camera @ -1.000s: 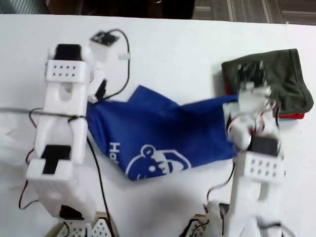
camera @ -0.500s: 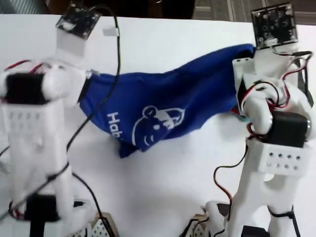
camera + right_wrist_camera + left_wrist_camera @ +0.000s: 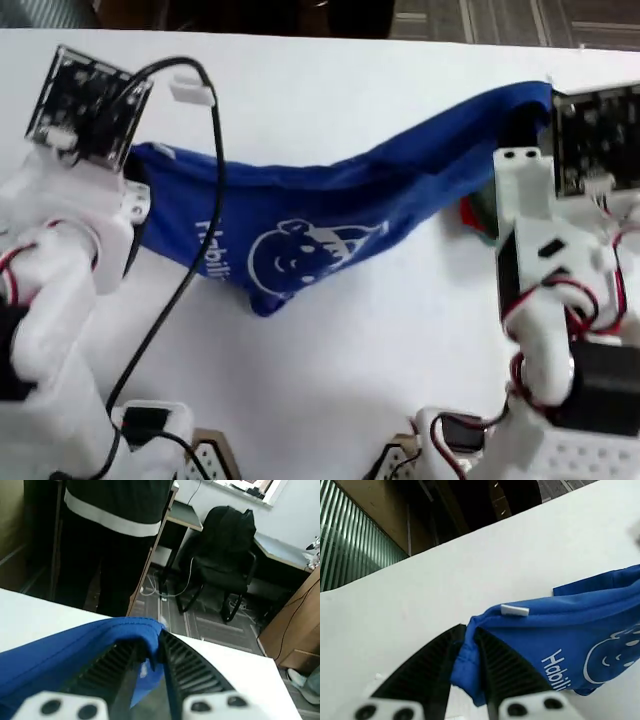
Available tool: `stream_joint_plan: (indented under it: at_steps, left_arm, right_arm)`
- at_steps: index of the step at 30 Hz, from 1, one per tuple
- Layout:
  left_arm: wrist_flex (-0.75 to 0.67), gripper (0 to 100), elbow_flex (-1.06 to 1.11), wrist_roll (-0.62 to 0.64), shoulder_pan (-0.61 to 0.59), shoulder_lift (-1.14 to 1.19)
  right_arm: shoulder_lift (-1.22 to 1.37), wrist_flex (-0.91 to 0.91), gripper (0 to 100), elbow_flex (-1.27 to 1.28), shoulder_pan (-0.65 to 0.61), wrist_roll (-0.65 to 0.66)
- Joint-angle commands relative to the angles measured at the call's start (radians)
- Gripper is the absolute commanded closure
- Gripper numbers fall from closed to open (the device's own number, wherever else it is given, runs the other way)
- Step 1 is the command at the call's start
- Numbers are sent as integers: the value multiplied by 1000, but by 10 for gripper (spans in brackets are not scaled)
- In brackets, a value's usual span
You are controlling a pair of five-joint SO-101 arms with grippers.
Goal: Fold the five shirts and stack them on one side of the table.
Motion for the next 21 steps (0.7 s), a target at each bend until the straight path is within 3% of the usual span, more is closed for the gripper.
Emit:
stream_joint_plan:
  at_steps: [1, 12, 21]
  left_arm:
    - [-37, 974, -33, 2, -14, -51]
    - [-78, 974, -33, 2, -14, -78]
    - [21, 974, -24, 2, -15, -81]
  right_arm:
    - [-44, -42, 979, -44, -1, -2]
    - [-44, -179, 980, -44, 2, 0]
    - [-99, -62, 980, -107, -4, 0]
